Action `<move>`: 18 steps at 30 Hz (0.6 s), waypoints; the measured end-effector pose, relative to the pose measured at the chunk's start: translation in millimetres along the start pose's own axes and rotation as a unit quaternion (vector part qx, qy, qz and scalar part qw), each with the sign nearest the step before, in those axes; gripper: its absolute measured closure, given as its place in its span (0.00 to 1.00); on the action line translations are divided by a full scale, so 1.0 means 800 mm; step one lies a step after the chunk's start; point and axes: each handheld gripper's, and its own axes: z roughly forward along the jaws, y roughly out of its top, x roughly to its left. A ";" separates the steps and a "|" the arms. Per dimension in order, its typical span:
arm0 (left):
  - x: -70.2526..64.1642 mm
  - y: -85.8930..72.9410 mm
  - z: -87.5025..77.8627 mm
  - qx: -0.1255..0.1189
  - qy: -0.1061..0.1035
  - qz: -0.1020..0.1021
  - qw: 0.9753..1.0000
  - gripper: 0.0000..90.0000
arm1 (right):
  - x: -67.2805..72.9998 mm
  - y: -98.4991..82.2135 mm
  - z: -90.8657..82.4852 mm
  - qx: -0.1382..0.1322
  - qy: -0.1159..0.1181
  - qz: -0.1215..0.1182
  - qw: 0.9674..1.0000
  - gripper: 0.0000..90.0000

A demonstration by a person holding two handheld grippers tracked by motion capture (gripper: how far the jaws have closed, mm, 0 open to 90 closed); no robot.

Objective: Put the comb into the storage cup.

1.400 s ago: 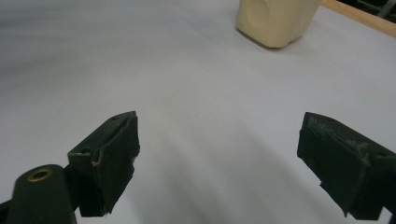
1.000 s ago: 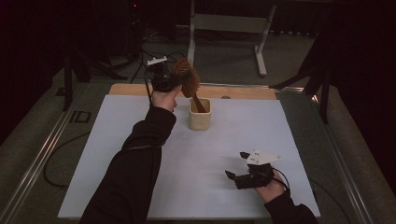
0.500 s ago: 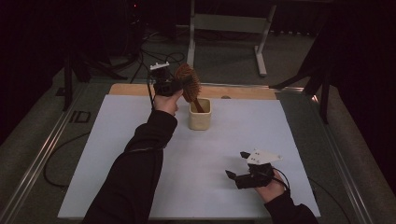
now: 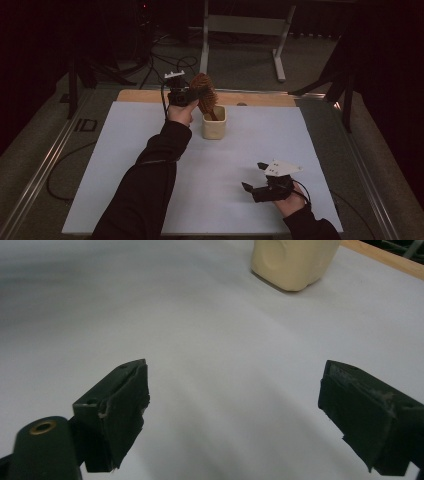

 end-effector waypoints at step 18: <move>0.010 -0.009 0.005 0.012 -0.029 0.000 1.000 0.53 | 0.001 0.000 0.001 0.004 0.003 0.002 1.000 0.14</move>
